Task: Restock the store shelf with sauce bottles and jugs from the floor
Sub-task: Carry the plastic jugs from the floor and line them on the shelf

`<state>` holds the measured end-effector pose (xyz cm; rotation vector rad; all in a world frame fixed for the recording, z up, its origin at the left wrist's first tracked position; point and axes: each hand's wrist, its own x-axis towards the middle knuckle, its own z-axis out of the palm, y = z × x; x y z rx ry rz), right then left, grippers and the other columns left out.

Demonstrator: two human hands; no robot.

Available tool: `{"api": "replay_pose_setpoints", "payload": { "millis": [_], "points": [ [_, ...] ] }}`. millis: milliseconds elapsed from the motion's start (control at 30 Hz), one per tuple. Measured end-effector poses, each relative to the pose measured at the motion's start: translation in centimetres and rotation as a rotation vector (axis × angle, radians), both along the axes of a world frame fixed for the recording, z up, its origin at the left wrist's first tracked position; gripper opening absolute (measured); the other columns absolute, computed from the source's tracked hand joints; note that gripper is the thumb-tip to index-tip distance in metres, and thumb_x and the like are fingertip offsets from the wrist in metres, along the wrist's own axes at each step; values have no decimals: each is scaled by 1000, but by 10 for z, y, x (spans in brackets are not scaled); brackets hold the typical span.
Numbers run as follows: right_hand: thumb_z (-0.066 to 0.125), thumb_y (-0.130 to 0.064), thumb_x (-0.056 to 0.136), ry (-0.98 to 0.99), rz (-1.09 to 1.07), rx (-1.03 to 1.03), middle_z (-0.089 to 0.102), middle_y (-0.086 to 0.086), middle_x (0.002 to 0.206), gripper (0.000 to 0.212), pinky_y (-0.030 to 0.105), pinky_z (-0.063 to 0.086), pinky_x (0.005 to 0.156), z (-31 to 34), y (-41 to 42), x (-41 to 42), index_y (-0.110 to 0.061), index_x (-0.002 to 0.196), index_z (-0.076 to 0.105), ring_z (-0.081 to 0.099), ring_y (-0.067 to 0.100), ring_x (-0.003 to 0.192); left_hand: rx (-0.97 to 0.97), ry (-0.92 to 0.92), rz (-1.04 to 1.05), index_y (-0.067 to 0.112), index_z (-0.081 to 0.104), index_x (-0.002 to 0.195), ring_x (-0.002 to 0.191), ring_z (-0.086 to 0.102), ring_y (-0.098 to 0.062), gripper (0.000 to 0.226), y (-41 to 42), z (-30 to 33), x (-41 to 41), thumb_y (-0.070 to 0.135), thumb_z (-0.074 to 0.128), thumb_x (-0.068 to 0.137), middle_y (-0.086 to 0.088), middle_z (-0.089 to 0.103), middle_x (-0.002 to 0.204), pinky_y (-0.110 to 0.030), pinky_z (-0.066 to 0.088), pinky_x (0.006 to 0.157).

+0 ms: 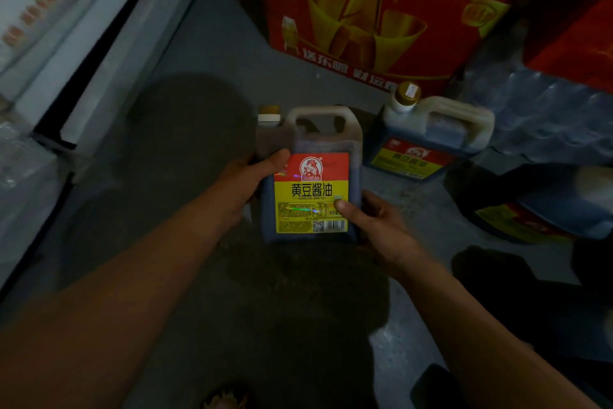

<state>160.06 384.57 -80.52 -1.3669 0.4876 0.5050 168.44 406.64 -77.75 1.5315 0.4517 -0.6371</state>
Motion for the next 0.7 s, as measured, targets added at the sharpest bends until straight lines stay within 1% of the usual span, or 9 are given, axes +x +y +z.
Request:
{"api": "replay_pose_setpoints", "payload": {
  "millis": [67,133,167,233,267,333,433,567,700],
  "points": [
    [72,-33,84,10,-12,-4,75,0,118,47,30,60,80,2,3,1,-20,128,63,73,15,104,-34,12,40,20,69,99,74,71,-11,15,-2,1,3,32,67,89,3,76,83,-30,54,76],
    [76,-43,73,53,-55,-6,75,1,118,63,33,60,80,7,9,-6,-21,130,63,73,18,104,-78,39,78,18,71,105,72,72,-10,27,-3,9,-1,33,70,82,2,77,85,-23,55,62],
    [76,-46,69,75,-66,-13,75,1,117,67,37,61,83,11,11,-11,-21,130,63,73,19,104,-94,56,93,17,71,110,75,73,-12,39,-3,13,-6,36,73,76,0,77,90,-22,55,61],
    [73,-46,71,95,-64,-39,76,0,114,63,36,61,82,24,17,-24,-21,128,63,74,17,102,-105,109,92,18,70,117,87,74,-17,58,1,25,-16,44,75,66,-2,77,101,-27,54,72],
    [72,-44,73,105,-67,-46,76,-1,113,60,32,60,80,34,20,-31,-22,128,64,74,16,102,-100,136,84,19,70,118,92,74,-18,61,4,34,-23,48,75,65,-2,77,103,-29,53,77],
    [71,-41,76,127,-70,-52,76,-1,112,56,31,60,80,61,25,-42,-21,128,64,74,16,102,-82,167,95,22,70,114,90,73,-15,56,10,58,-38,50,73,66,2,77,98,-29,50,75],
    [70,-39,77,135,-16,-53,76,-1,113,52,36,60,87,112,33,-57,-21,126,64,74,17,103,-89,175,163,20,70,113,89,73,-15,51,23,98,-63,45,72,68,2,77,97,-29,52,75],
    [72,-38,76,130,48,-62,77,-6,111,46,28,60,84,185,48,-74,-28,120,65,74,12,101,-86,178,200,19,68,118,96,73,-16,63,43,168,-88,49,74,63,1,76,104,-31,53,83],
    [76,-40,75,143,69,-104,76,-2,116,58,46,56,98,259,67,-81,-21,129,64,72,19,108,-78,184,219,22,68,118,95,72,-11,52,64,245,-100,45,73,72,4,76,105,-28,53,84]
  ]
}}
